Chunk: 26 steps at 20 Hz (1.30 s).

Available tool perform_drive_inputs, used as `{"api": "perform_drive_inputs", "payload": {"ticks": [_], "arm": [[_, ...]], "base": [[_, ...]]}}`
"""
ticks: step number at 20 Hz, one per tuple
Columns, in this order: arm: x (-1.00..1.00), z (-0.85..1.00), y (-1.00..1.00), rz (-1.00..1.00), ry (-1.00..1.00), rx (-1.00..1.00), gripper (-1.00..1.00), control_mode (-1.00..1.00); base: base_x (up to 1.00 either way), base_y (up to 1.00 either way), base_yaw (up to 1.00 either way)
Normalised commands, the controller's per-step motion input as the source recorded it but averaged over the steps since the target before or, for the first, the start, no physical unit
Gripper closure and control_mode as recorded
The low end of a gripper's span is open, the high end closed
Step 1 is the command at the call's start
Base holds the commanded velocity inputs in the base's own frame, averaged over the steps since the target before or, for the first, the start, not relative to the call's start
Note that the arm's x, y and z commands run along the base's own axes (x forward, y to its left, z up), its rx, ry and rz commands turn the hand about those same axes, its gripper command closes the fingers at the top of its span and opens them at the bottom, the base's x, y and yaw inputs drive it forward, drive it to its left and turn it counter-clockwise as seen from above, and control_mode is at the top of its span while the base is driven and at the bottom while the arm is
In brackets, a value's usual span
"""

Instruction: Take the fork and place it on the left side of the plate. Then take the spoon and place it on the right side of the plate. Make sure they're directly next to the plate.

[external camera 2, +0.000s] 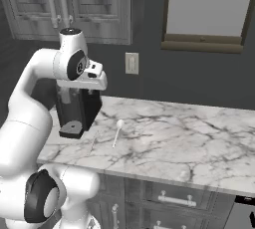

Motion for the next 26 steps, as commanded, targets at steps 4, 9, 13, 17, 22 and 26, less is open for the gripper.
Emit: {"api": "perform_drive_inputs", "payload": {"ticks": [4,9,13,17,22,26], "arm": [[-0.03,0.00,0.00,0.00,0.00,0.00,-1.00,-1.00],[-0.26,-0.51,0.05,0.00,0.01,0.00,-1.00,-1.00],[-0.35,-0.97,0.00,0.00,0.11,0.02,-1.00,-1.00],[-0.28,-0.88,0.00,0.00,0.15,0.00,-1.00,-1.00],[-0.02,-0.40,-0.02,0.00,0.05,0.00,-1.00,-1.00],[0.46,-0.33,-0.36,0.00,0.00,0.00,-1.00,-1.00]], "base": [[0.00,0.00,0.00],[0.00,0.00,0.00],[0.00,0.00,0.00],[0.00,0.00,0.00],[0.00,0.00,0.00],[0.00,0.00,0.00]]}}
